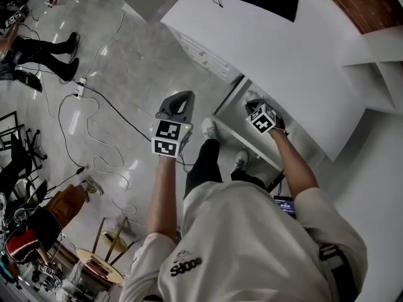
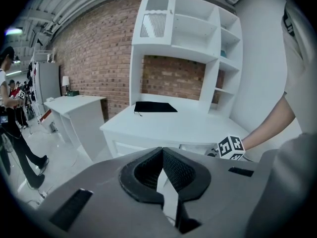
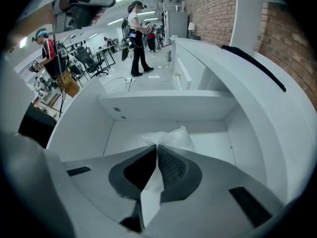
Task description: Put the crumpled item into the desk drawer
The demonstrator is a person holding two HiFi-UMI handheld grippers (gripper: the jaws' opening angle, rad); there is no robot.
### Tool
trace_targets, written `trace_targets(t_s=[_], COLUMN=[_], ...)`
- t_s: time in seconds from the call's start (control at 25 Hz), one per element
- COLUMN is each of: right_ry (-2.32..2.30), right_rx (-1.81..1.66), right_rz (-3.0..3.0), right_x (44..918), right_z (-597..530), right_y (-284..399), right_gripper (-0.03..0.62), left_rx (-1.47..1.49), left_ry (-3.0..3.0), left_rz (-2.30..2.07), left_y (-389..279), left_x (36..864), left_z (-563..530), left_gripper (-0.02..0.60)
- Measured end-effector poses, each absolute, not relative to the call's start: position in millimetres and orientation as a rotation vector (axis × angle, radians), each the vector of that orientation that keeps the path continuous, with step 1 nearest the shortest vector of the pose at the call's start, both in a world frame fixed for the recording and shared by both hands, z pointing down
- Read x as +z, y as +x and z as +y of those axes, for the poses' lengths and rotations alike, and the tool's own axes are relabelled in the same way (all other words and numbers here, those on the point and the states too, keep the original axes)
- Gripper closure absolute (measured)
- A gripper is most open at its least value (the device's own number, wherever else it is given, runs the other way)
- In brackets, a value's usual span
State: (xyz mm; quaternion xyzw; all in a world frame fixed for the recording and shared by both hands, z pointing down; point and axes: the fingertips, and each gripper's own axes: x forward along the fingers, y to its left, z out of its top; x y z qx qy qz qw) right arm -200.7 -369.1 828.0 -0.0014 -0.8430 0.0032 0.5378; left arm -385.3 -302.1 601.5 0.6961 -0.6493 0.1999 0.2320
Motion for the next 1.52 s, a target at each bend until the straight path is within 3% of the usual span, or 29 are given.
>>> trace_targets(t_s=[0.44,0.64,1.04,1.32,1.52], right_ry=[0.144,0.220,0.356,0.571,0.688], right_rx=[0.163,0.203,0.219,0.153,0.092], right_rz=[-2.032,-2.035,-2.153,-2.276,-2.345], right_x=[846,841,774,693,625], right_z=[-372,-372,-386,-422,-440], right_y=[-205,-198,-163,-123,-75], right_gripper=[0.576,0.464,0.462,0.573,0.588], left_rx=[0.567,0.559,0.544,0.539,0.534], left_ry=[1.938,1.980,1.988,2.036,2.097], left_rz=[-1.741,-1.724,-1.742,-1.794,-1.846], left_y=[-376,-356,-337,-320,-287], left_x=[609,605,592,564,527], left_z=[-293,-284,-275,-293,-302], left_gripper=[0.563,0.563,0.563,0.563,0.564])
